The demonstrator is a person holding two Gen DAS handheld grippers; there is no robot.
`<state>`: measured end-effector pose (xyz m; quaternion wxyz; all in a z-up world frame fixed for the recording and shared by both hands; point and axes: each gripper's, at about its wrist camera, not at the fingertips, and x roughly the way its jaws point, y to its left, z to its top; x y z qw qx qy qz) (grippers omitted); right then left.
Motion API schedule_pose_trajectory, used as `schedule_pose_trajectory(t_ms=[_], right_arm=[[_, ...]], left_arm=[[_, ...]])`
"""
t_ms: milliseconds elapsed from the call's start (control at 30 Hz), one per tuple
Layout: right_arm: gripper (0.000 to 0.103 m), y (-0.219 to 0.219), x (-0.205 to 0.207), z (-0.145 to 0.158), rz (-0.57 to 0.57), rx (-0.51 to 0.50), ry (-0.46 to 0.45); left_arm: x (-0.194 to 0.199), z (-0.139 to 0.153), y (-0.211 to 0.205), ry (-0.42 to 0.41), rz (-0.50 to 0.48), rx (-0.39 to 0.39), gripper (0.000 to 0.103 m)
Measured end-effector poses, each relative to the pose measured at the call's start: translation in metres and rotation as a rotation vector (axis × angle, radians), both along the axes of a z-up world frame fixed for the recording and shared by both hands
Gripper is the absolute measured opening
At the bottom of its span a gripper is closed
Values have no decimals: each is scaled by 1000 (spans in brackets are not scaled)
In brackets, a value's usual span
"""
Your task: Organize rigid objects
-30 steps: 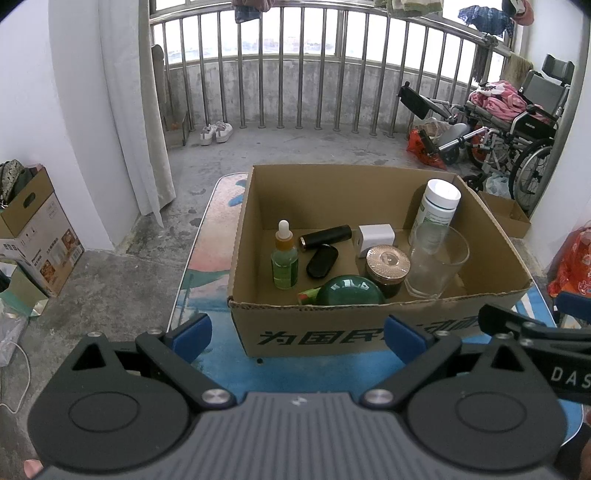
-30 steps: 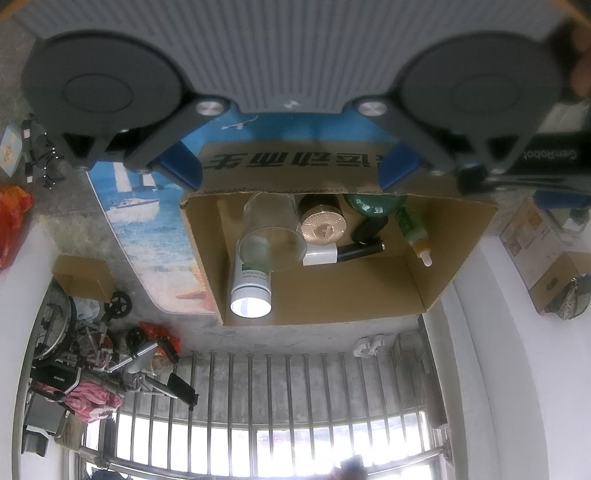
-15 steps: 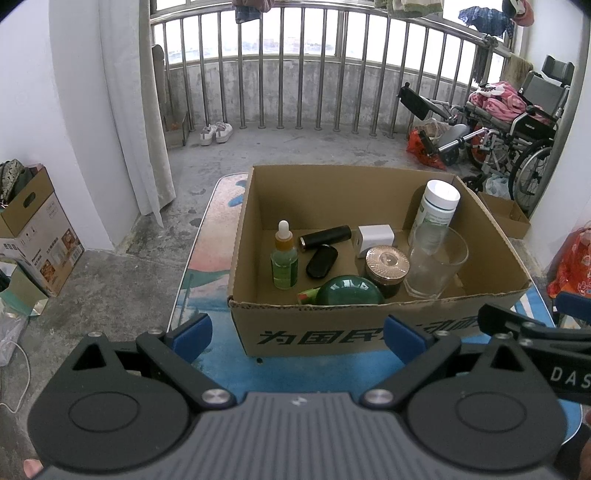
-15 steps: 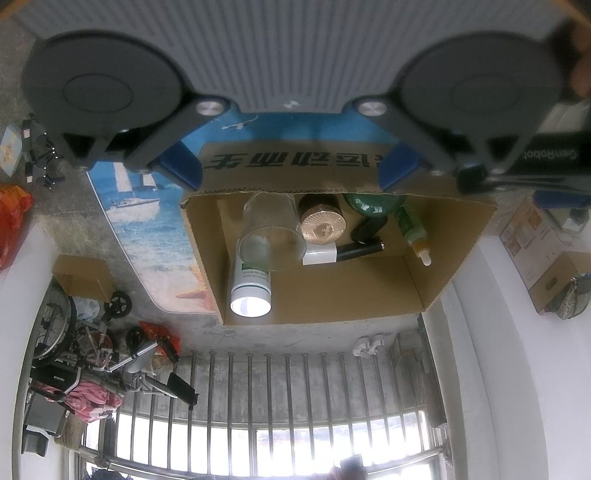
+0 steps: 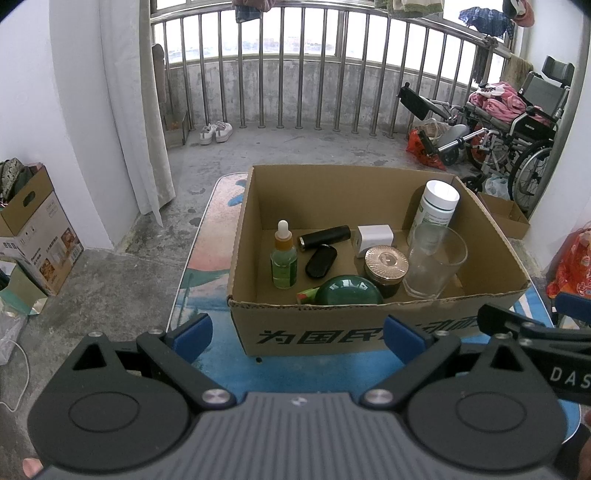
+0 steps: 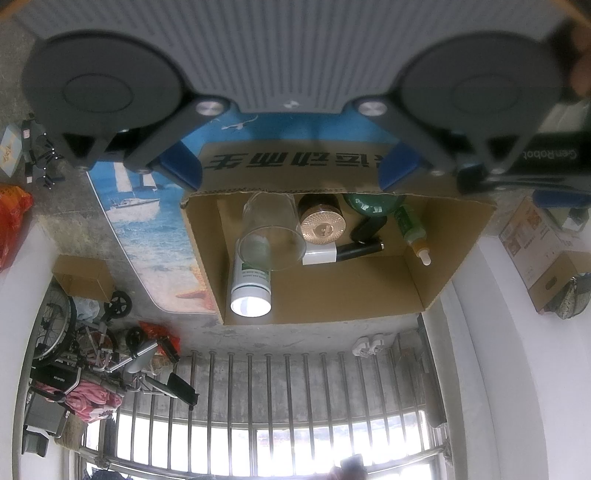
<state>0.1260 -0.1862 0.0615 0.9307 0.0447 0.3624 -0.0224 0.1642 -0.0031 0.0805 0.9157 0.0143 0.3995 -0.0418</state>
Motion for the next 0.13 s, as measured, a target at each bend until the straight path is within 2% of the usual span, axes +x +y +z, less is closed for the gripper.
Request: schedule_pose_trajectory(t_ms=[133], right_arm=[[102,0,0,0,0,0,0]], left_arm=[[0,0,0,0,0,0,99]])
